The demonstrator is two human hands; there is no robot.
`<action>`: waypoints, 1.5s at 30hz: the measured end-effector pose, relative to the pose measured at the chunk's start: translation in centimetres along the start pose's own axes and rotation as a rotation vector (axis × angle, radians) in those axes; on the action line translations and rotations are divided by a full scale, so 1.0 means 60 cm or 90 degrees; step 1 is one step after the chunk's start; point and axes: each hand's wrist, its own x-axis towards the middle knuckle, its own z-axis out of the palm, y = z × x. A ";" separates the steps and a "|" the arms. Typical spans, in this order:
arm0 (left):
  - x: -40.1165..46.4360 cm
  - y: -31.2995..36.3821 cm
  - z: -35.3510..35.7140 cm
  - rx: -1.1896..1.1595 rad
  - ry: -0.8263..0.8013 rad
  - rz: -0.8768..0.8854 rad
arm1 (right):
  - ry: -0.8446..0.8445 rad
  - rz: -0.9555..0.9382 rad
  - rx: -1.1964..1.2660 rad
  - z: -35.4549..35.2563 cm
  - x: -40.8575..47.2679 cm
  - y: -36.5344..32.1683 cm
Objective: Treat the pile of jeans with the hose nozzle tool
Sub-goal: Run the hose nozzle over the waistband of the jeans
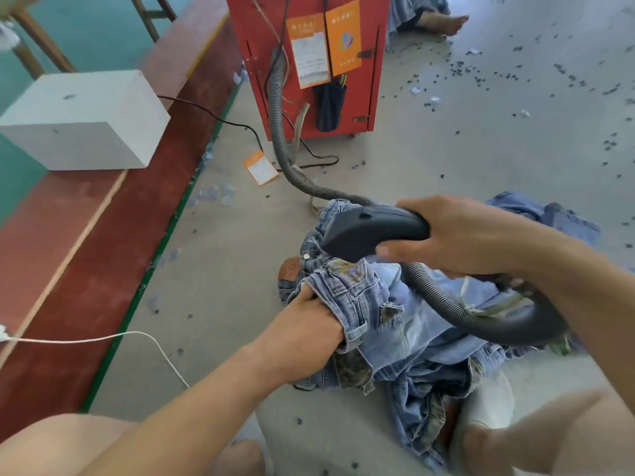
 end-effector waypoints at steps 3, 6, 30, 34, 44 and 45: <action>0.004 0.005 0.000 -0.031 -0.057 -0.033 | -0.115 0.014 -0.047 -0.005 -0.016 -0.002; 0.004 0.004 0.001 -0.151 -0.064 -0.057 | -0.075 0.007 -0.122 0.035 0.004 -0.003; -0.014 -0.058 -0.047 -1.635 0.157 -0.599 | 0.127 0.267 0.473 0.133 0.066 0.011; 0.001 -0.036 -0.034 -1.284 0.362 -0.836 | 0.111 0.206 0.505 0.147 0.073 -0.022; -0.004 -0.051 -0.027 -1.430 0.128 -0.755 | -0.032 0.149 0.453 0.175 0.054 -0.068; -0.004 -0.055 -0.024 -1.429 0.149 -0.777 | -0.026 0.152 0.439 0.170 0.053 -0.063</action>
